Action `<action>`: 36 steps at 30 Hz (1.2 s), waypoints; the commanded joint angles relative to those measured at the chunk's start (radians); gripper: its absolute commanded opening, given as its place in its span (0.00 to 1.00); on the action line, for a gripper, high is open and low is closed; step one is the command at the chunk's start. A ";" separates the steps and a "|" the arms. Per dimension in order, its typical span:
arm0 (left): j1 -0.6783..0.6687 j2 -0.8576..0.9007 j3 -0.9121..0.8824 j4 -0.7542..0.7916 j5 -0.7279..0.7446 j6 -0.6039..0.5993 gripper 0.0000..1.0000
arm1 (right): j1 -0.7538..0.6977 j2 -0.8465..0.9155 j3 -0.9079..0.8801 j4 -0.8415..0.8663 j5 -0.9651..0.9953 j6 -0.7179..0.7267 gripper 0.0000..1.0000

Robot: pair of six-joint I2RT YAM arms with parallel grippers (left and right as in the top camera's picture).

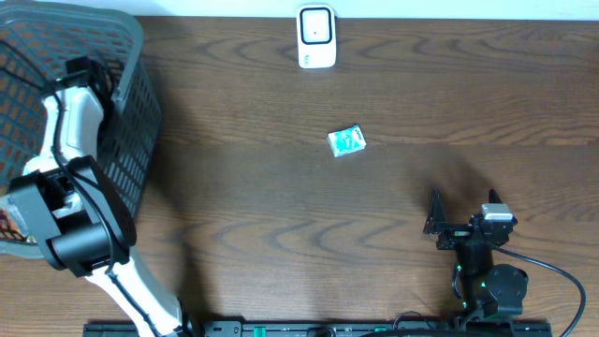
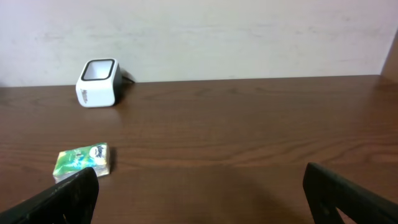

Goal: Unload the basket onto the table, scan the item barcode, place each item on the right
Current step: 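Grasp a yellow snack bag inside the basket with the left gripper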

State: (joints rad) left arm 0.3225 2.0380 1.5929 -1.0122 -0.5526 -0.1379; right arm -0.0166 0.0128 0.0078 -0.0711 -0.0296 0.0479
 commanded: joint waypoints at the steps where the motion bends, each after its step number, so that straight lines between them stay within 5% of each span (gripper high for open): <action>1: -0.012 -0.028 -0.003 0.013 0.022 0.009 0.67 | -0.004 -0.001 -0.002 -0.004 0.001 0.003 0.99; 10: -0.004 -0.020 -0.011 0.086 0.208 0.154 0.68 | -0.004 -0.001 -0.002 -0.004 0.001 0.003 0.99; 16: 0.030 -0.018 -0.037 0.165 0.209 0.153 0.67 | -0.004 -0.001 -0.002 -0.004 0.001 0.003 0.99; 21: 0.064 -0.018 -0.055 0.186 0.248 0.181 0.52 | -0.004 -0.001 -0.002 -0.004 0.001 0.003 0.99; 30: 0.100 -0.018 -0.176 0.301 0.317 0.201 0.59 | -0.004 -0.001 -0.002 -0.004 0.001 0.003 0.99; 36: 0.100 -0.040 -0.148 0.286 0.316 0.192 0.08 | -0.004 -0.001 -0.002 -0.004 0.001 0.003 0.99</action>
State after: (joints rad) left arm 0.4194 2.0045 1.4475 -0.7029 -0.2821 0.0662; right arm -0.0166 0.0128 0.0078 -0.0708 -0.0296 0.0483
